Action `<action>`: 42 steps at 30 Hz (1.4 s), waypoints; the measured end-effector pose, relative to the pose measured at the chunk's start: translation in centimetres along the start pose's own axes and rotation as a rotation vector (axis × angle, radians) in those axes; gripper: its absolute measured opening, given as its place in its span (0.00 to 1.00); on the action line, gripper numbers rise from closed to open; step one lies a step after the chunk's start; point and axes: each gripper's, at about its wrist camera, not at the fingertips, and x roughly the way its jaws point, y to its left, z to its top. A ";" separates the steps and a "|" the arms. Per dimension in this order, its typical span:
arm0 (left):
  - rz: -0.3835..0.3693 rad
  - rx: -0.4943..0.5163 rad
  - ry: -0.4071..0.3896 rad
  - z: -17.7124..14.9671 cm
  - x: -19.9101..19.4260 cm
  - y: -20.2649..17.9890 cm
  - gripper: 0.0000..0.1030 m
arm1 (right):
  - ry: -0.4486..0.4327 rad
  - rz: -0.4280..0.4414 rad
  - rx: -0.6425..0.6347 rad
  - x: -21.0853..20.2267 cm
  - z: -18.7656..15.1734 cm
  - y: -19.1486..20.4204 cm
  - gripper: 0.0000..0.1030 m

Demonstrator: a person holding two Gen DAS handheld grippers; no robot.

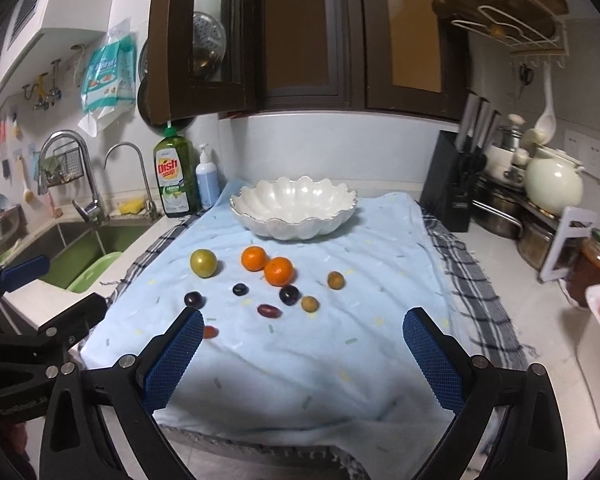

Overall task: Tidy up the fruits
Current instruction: 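Lower the right tool onto a red date and close it while the left tool grasps the other red date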

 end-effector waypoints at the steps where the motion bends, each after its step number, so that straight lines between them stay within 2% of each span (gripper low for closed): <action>1: -0.014 -0.001 0.010 0.1 0.6 0.2 0.82 | 0.007 0.004 -0.005 0.8 0.3 0.4 0.95; 4: -0.030 0.037 0.016 0.2 2.7 0.7 0.80 | 0.032 0.020 -0.022 3.1 0.9 1.1 0.91; 9: -0.061 0.096 0.044 -0.1 5.8 0.9 0.71 | 0.092 0.016 -0.044 7.1 1.0 2.3 0.81; 17: -0.140 0.141 0.138 -1.6 10.3 0.9 0.60 | 0.179 0.014 -0.066 11.9 0.0 3.5 0.69; 24: -0.185 0.132 0.196 -2.8 13.1 0.3 0.53 | 0.258 0.056 -0.079 15.8 -1.0 3.7 0.63; 28: -0.203 0.108 0.242 -3.3 15.0 0.0 0.43 | 0.304 0.075 -0.088 17.9 -1.4 3.6 0.58; 34: -0.208 0.086 0.279 -4.0 16.5 -0.8 0.35 | 0.332 0.119 -0.093 19.4 -1.5 3.7 0.56; 42: -0.251 0.035 0.341 -4.3 17.7 -0.6 0.25 | 0.363 0.145 -0.122 20.9 -1.7 4.3 0.48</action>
